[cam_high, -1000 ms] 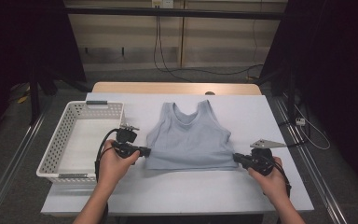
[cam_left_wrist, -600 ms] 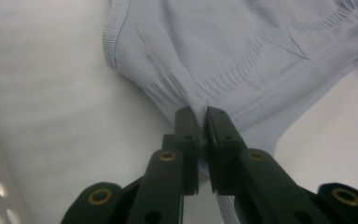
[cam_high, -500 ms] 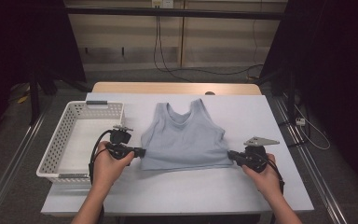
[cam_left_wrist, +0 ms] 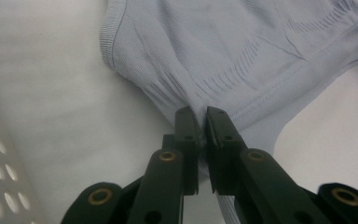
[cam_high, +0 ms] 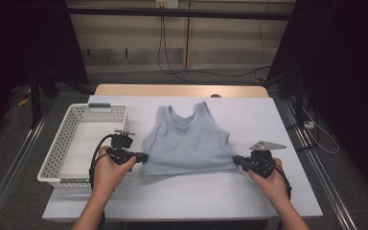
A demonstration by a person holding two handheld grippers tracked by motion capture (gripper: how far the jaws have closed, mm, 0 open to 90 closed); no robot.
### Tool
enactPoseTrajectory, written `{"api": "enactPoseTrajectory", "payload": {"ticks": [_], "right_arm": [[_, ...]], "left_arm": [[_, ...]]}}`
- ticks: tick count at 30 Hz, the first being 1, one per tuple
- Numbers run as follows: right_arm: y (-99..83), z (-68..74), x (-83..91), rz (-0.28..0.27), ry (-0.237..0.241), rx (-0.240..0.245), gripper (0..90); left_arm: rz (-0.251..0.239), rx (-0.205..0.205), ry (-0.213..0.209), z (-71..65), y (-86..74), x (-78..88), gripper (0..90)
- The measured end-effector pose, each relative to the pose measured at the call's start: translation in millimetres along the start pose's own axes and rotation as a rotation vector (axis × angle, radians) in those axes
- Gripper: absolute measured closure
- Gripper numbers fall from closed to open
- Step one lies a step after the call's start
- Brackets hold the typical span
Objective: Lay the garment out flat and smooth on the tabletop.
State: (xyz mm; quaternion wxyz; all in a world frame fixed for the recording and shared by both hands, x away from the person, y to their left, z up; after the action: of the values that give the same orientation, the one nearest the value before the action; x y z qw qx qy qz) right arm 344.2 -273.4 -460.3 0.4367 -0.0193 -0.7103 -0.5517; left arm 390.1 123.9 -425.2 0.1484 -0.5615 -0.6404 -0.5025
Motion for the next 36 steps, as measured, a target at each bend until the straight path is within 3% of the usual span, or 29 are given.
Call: {"api": "enactPoseTrajectory", "payload": {"ticks": [5, 21, 31, 36], "right_arm": [[-2.3, 4.0, 6.7, -0.005, 0.015, 0.001, 87.5], [-12.8, 12.0, 28.2, -0.011, 0.038, -0.024, 87.4], [-15.4, 10.6, 27.3, 0.003, 0.041, -0.02, 87.3], [-16.1, 8.9, 28.4, 0.005, 0.035, -0.022, 87.2]], "left_arm": [[0.005, 0.009, -0.014, 0.3, -0.4, 1.4, 84.1], [0.045, -0.027, -0.018, -6.2, -5.0, -3.1, 83.5], [0.056, -0.021, -0.026, -7.4, -5.8, -4.8, 82.9], [0.049, -0.042, -0.021, -10.8, -6.0, -4.1, 81.9]]}}
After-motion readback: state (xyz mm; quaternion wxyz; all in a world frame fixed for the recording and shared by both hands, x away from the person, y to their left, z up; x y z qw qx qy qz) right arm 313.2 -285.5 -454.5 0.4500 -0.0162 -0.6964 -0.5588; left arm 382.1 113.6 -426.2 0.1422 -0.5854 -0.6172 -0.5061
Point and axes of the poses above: each handheld gripper's, and its own axes: x roughly backward along the jaws, y roughly out of its top, z roughly to its left, the point moved 3 cm from there along -x, roughly forward along the jaws, and after that the axes turned 12 degrees about x, right-handed, at the moved point
